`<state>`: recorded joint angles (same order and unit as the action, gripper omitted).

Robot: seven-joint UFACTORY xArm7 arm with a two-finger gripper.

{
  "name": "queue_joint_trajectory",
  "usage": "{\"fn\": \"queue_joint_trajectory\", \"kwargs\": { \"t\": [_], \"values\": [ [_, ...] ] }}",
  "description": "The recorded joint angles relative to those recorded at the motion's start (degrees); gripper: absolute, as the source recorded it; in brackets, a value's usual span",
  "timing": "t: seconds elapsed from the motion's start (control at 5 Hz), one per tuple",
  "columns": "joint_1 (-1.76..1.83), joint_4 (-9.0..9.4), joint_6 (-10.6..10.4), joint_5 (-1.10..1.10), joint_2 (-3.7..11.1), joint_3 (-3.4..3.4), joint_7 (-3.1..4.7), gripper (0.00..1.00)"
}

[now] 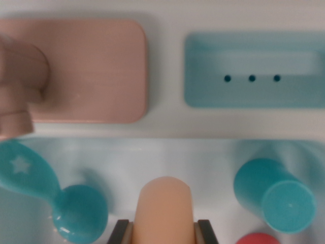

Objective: Pick detergent from the sink

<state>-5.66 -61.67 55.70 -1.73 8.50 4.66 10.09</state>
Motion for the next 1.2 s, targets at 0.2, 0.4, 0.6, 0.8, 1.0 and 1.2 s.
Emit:
{"fn": "queue_joint_trajectory", "kwargs": {
  "t": [0.2,0.4,0.6,0.8,1.0,1.2],
  "values": [
    [0.00,0.00,0.0,0.00,0.00,0.00,0.00,1.00],
    [0.01,-1.77,2.4,0.09,-0.67,0.01,-0.08,1.00],
    [0.01,-1.77,2.4,0.09,-0.67,0.01,-0.08,1.00],
    [0.02,-3.59,4.9,0.18,-1.36,0.02,-0.17,1.00],
    [0.02,-3.59,4.9,0.18,-1.36,0.02,-0.17,1.00],
    [0.04,-5.57,7.7,0.28,-2.11,0.04,-0.26,1.00]
  ]
}}
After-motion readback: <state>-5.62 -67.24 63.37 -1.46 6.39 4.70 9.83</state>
